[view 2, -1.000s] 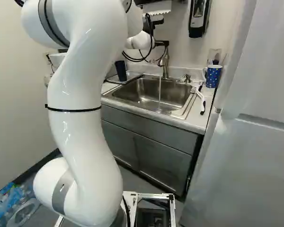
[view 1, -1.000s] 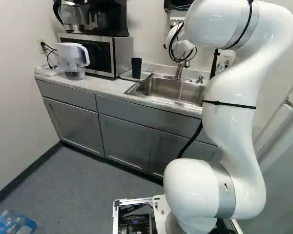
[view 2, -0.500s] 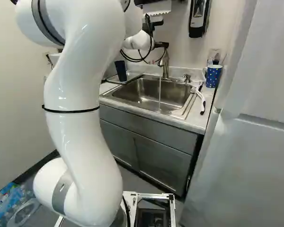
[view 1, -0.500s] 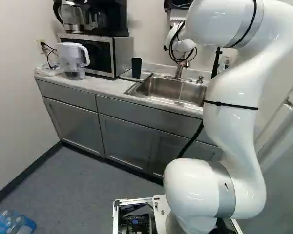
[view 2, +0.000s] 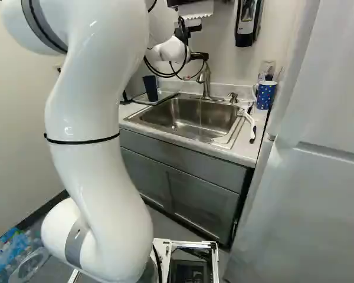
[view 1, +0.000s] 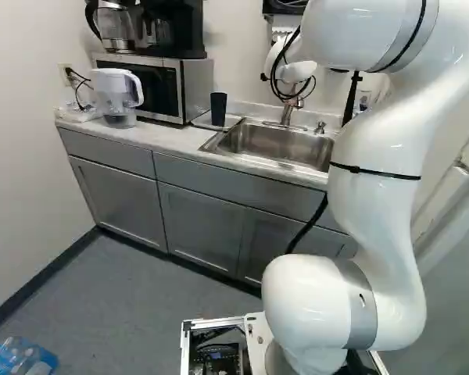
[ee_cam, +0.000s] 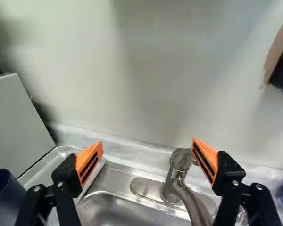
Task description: Rinse the cup and place it in the tray
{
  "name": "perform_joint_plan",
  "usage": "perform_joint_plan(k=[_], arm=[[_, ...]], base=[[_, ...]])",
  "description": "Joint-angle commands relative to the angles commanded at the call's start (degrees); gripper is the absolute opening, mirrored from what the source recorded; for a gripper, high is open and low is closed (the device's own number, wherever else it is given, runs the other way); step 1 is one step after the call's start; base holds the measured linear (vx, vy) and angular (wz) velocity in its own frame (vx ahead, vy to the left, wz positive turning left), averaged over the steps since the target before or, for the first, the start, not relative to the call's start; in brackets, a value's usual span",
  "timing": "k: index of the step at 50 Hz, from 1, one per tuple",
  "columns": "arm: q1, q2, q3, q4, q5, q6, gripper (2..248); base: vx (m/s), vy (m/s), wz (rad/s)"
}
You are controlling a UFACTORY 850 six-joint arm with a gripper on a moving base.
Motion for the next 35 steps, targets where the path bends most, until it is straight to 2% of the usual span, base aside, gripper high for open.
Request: perform_joint_plan(k=[35], arm=[[0.4, 3.9, 4.5, 0.0, -1.8, 0.0, 247]], base=[[0.0, 0.0, 0.0]])
